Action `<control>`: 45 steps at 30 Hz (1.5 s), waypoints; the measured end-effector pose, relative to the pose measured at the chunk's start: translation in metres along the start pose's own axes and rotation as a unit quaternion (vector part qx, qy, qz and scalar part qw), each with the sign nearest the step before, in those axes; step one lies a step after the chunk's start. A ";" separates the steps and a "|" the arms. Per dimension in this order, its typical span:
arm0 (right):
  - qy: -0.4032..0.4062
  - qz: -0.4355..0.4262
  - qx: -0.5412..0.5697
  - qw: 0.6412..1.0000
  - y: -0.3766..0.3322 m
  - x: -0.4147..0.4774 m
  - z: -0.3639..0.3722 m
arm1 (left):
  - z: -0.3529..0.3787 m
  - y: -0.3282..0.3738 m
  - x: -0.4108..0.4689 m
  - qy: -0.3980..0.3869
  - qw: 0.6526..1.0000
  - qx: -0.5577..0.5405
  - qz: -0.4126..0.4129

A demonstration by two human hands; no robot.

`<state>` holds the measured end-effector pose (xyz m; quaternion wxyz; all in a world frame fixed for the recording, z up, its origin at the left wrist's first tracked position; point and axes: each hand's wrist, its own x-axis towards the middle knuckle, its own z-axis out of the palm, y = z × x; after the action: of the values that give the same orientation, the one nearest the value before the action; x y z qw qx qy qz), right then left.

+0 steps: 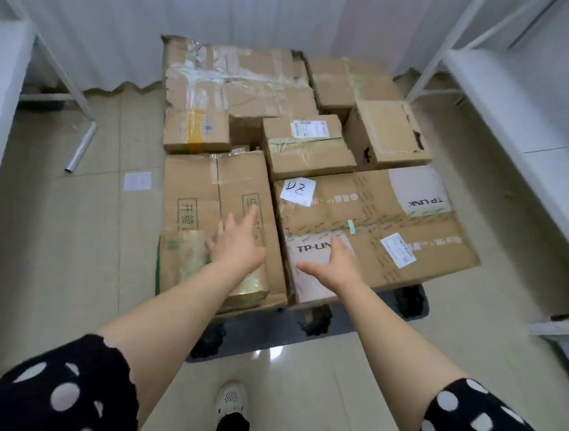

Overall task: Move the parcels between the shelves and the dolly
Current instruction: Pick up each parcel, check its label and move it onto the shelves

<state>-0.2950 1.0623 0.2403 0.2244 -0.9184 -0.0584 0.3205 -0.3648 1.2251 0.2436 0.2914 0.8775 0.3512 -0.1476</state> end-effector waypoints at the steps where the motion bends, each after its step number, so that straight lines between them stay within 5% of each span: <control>1: 0.019 0.000 -0.006 1.000 0.011 -0.008 -0.021 | 0.001 0.027 -0.008 -0.013 0.999 0.019 0.038; 9: 0.192 0.068 -0.060 0.977 0.167 -0.112 -0.204 | 0.048 0.267 -0.130 -0.028 0.933 0.179 0.310; 23: 0.439 0.222 0.099 0.865 0.561 -0.414 -0.397 | 0.258 0.612 -0.488 -0.013 0.707 0.264 0.656; 33: 0.513 0.334 0.180 0.770 0.754 -0.535 -0.444 | 0.397 0.746 -0.662 -0.041 0.587 0.256 0.767; 45: 0.599 0.414 0.224 0.648 0.954 -0.651 -0.542 | 0.557 0.928 -0.854 -0.161 0.492 0.174 0.838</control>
<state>-0.5093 -0.1555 0.5541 0.2533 -0.7607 0.5488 -0.2365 -0.3494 -0.1124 0.5797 0.1706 0.7530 -0.6348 -0.0308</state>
